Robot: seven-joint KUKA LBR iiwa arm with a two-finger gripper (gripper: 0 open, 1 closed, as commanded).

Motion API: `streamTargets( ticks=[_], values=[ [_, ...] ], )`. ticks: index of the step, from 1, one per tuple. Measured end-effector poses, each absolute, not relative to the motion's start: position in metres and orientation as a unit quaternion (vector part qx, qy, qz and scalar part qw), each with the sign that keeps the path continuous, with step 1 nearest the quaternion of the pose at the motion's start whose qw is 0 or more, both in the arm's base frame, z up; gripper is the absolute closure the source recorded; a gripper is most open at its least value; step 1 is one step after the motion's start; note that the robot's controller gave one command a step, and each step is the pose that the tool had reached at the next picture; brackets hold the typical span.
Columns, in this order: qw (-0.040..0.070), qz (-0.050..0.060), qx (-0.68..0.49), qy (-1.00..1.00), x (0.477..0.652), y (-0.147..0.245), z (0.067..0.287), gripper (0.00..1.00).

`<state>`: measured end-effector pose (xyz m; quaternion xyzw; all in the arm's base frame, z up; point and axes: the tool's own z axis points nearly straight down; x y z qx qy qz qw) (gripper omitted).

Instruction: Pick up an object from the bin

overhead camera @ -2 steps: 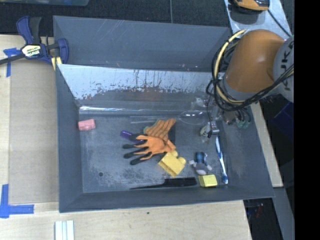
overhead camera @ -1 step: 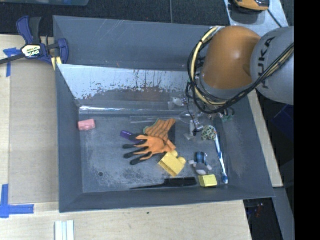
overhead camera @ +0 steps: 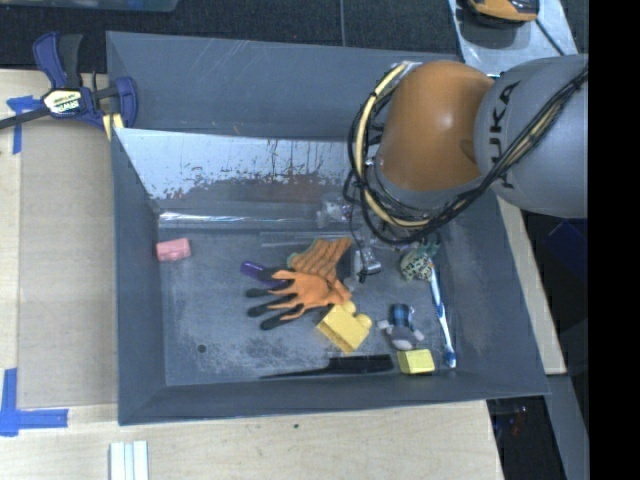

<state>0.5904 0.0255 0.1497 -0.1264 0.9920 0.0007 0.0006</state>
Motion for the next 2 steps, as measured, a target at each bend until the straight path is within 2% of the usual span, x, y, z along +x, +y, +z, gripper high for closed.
streamTargets(
  ticks=[1, 2],
  values=[
    [0.007, -0.002, -0.296, 0.955, 0.6, 0.057, 0.096, 0.0],
    [0.007, -0.001, -0.228, 0.974, 0.595, 0.062, 0.074, 1.0]
  ],
)
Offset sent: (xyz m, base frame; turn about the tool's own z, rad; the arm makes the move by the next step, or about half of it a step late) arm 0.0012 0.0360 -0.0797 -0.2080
